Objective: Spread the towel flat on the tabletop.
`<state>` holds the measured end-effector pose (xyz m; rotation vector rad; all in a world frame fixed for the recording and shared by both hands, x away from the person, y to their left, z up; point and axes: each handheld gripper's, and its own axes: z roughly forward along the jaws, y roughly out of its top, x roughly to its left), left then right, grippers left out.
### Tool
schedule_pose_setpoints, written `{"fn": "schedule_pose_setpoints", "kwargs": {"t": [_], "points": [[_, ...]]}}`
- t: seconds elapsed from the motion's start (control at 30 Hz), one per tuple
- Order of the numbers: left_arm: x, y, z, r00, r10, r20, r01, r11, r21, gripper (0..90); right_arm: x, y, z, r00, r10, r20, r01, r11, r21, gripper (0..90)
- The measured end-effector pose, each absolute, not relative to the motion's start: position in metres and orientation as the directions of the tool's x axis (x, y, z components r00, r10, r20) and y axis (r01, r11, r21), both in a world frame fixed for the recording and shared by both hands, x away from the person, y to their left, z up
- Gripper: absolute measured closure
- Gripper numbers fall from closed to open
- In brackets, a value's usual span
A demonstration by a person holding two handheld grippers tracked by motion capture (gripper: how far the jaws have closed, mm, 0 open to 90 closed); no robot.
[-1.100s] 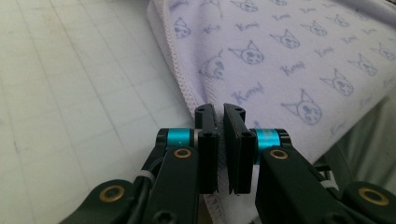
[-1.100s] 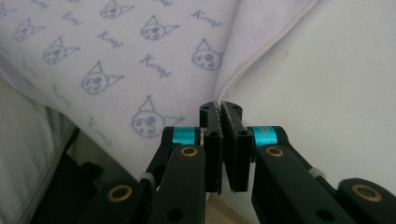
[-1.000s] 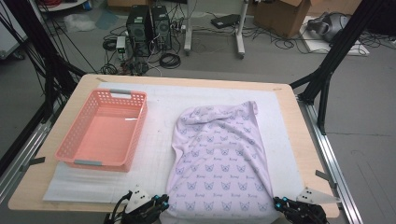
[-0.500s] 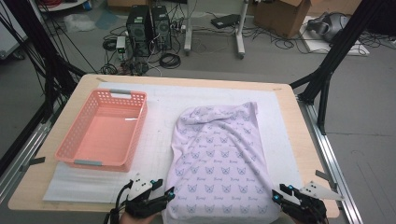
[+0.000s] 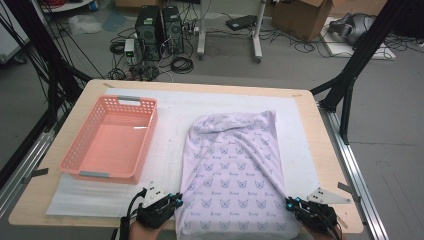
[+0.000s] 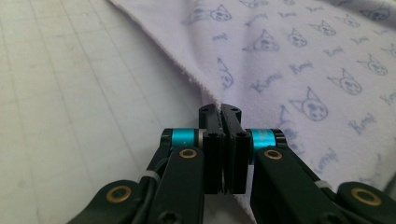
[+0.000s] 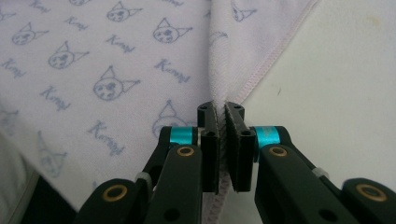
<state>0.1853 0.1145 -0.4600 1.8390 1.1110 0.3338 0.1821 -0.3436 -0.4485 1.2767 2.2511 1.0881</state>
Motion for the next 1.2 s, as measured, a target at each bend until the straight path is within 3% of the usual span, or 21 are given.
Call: {"fn": "schedule_pose_setpoints", "kwargs": {"t": [0.5,0.6,0.63,0.77,0.97,1.1,1.17,1.2], "points": [[0.154,0.126,-0.459,0.581,0.771,-0.261,0.571,-0.158,0.806,85.9,0.149,-0.356,-0.444,-0.593,0.794,0.135,0.603,0.326,0.728,83.7],[0.159,0.128,-0.457,0.564,0.779,-0.274,0.559,-0.116,0.821,60.2,0.149,-0.357,-0.443,-0.581,0.803,0.133,0.595,0.307,0.743,67.4],[0.160,0.129,-0.457,0.563,0.781,-0.270,0.549,-0.109,0.829,56.9,0.150,-0.358,-0.441,-0.569,0.811,0.137,0.589,0.285,0.756,62.6],[0.173,0.129,-0.454,0.556,0.792,-0.253,0.525,-0.098,0.846,51.5,0.156,-0.357,-0.435,-0.534,0.836,0.125,0.547,0.229,0.805,59.3],[0.201,0.120,-0.454,0.550,0.798,-0.246,0.535,-0.110,0.838,52.4,0.180,-0.345,-0.435,-0.506,0.860,0.063,0.523,0.248,0.816,61.8],[0.210,0.112,-0.460,0.547,0.806,-0.229,0.547,-0.136,0.826,55.7,0.197,-0.338,-0.446,-0.478,0.878,0.020,0.573,0.294,0.765,61.8],[0.208,0.110,-0.461,0.554,0.809,-0.196,0.532,-0.164,0.830,65.8,0.200,-0.336,-0.451,-0.474,0.880,0.032,0.577,0.283,0.766,67.6],[0.207,0.110,-0.461,0.560,0.801,-0.212,0.543,-0.161,0.824,79.0,0.200,-0.337,-0.451,-0.488,0.872,0.045,0.578,0.285,0.765,76.8]]}}
